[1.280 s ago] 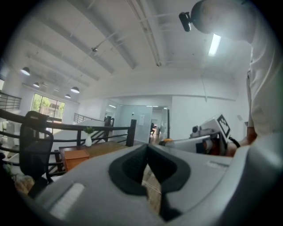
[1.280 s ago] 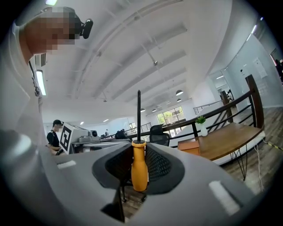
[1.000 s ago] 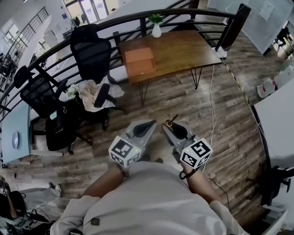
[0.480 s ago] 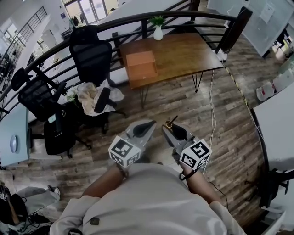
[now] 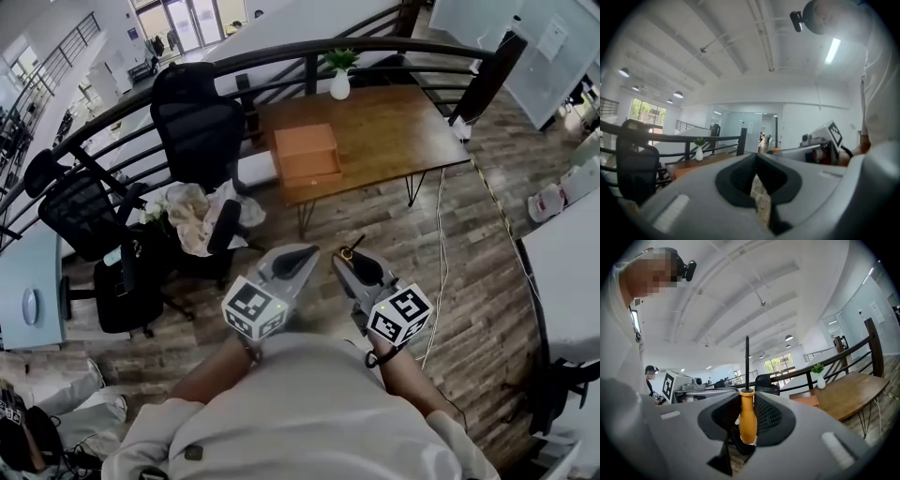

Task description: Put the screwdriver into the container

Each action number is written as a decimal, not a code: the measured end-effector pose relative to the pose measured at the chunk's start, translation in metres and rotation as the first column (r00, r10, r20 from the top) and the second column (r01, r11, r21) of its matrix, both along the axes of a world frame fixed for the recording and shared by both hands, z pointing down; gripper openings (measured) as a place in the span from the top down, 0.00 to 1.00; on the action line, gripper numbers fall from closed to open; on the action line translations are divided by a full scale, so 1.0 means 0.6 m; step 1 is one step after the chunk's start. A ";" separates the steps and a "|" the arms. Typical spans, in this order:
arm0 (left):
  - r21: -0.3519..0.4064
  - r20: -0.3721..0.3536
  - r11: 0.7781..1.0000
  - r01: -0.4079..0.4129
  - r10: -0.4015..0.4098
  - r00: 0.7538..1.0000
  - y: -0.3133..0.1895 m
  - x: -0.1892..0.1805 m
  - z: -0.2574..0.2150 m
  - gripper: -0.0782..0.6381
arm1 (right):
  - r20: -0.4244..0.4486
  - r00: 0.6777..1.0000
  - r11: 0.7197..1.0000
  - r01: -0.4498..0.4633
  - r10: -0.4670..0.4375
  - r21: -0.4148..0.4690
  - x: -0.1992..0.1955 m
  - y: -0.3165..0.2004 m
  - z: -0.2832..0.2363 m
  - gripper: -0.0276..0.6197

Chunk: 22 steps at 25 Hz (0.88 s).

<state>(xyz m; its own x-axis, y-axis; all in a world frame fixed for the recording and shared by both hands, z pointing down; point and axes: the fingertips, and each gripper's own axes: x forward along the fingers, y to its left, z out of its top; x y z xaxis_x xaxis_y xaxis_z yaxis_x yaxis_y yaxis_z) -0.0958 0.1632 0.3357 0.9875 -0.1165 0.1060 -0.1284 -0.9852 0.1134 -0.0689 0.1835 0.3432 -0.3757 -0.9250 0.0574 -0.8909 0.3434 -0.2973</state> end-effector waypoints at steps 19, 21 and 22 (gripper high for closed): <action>-0.024 -0.003 0.997 0.072 -0.072 0.997 -0.136 -0.088 0.007 0.89 | 0.015 0.996 0.996 0.083 -0.082 -0.026 -0.086 -0.146 0.010 0.82; -0.024 -0.002 0.997 0.079 -0.079 0.997 -0.142 -0.084 0.006 0.89 | 0.013 0.996 0.996 0.089 -0.089 -0.021 -0.080 -0.155 0.006 0.82; -0.025 0.001 0.996 0.081 -0.081 0.997 -0.146 -0.082 0.007 0.89 | 0.014 0.996 0.996 0.089 -0.089 -0.018 -0.076 -0.159 0.004 0.82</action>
<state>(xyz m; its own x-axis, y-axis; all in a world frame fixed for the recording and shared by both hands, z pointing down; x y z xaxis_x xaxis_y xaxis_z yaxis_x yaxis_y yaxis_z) -0.1451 0.0755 0.3399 0.9750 -0.1935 0.1095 -0.2077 -0.9684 0.1377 -0.1146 0.0878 0.3457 -0.4574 -0.8866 0.0686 -0.8529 0.4156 -0.3158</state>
